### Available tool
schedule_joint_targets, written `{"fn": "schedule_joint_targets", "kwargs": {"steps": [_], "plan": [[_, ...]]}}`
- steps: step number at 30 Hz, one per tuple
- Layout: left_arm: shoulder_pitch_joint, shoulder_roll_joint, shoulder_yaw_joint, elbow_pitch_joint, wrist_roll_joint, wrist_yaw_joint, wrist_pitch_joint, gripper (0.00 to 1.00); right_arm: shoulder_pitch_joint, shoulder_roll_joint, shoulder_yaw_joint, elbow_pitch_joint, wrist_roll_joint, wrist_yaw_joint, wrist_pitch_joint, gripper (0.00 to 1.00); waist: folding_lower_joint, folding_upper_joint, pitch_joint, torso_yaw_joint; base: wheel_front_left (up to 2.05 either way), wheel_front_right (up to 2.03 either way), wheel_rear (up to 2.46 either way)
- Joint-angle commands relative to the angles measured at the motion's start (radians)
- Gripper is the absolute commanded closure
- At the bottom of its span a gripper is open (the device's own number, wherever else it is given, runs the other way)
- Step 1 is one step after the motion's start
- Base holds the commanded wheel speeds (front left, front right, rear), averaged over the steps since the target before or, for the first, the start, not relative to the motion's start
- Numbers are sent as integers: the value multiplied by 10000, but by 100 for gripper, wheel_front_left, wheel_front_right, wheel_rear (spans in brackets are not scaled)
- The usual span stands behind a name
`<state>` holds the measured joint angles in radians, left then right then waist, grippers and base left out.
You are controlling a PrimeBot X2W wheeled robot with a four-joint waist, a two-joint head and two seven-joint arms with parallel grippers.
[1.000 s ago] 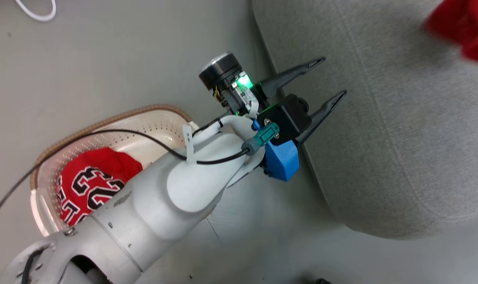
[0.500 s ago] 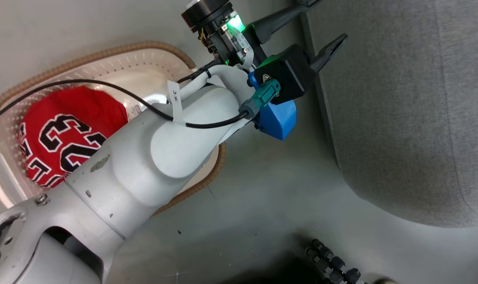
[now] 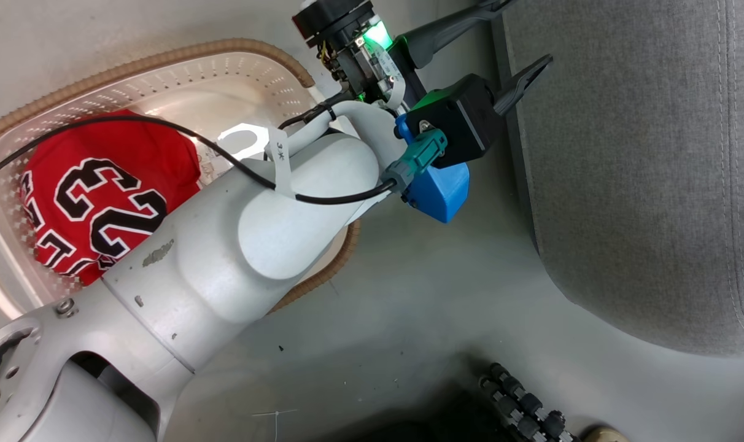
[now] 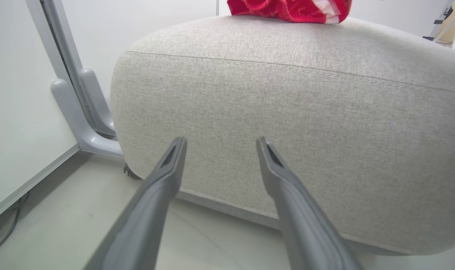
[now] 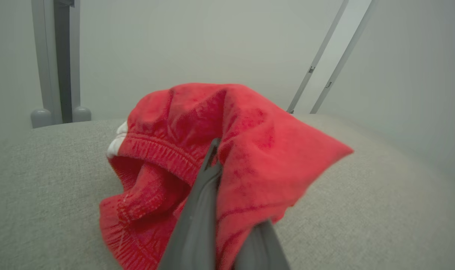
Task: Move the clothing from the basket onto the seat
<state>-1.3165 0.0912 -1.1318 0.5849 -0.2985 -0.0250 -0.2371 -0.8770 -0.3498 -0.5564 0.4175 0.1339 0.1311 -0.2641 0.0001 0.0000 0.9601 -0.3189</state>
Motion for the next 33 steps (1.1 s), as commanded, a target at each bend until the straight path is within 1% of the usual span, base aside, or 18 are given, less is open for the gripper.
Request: {"fn": "schedule_joint_targets", "kwargs": {"steps": [1, 6, 7, 8, 12, 16, 20, 23, 27, 32, 33], "plan": [[-138, 17, 17, -29, -52, 45, -57, 0, 191, 118, 89, 177, -5, -5, -5, 100, -1, 0, -67, 74, 0, 0, 0], [-46, -36, 5, 2, -115, 84, -119, 0, 494, 353, 358, 614, 22, -7, -7, 100, -1, 0, -277, 172, 0, 0, 0], [-6, -45, -1, 14, -131, 99, -136, 0, 556, 369, 346, 600, 22, -5, -7, 64, -1, 0, -339, 186, 0, 0, 0], [41, -54, -6, 24, -156, 111, -150, 0, 643, 394, 332, 578, -5, -5, -7, 1, -1, 0, -411, 205, 0, 0, 0], [351, -132, 26, 29, -260, 181, -219, 0, 1308, 414, 310, 251, -219, -7, -5, 0, -1, 0, -878, 317, 0, 0, 0], [819, -200, 187, 4, -451, 317, -293, 0, 2333, 599, 133, -307, -357, -7, -5, 0, -1, 0, -1609, 452, 0, 0, 0], [1456, -196, 617, -431, -527, 534, -289, 0, 3270, 826, 125, -1205, -561, -7, -7, 0, -1, 0, -2518, 585, 0, 0, 0], [2077, -42, 1174, -884, -559, 757, -291, 0, 3811, 939, 287, -1898, -683, -7, -7, 0, -1, 0, -3247, 733, 0, 0, 0], [3025, 139, 2030, -1444, -480, 977, -293, 0, 4348, 981, 812, -2734, -828, -5, -7, 0, -1, 0, -4201, 1108, 0, 0, 0], [4174, 272, 3229, -2013, -349, 1206, -294, 0, 4783, 919, 1726, -3426, -858, -5, -7, 0, -1, 0, -5229, 1745, 0, 0, 0], [4174, 272, 3229, -2013, -349, 1206, -294, 0, 4783, 919, 1726, -3426, -858, -5, -7, 0, -1, 0, -5229, 1745, 0, 0, 0]]}}
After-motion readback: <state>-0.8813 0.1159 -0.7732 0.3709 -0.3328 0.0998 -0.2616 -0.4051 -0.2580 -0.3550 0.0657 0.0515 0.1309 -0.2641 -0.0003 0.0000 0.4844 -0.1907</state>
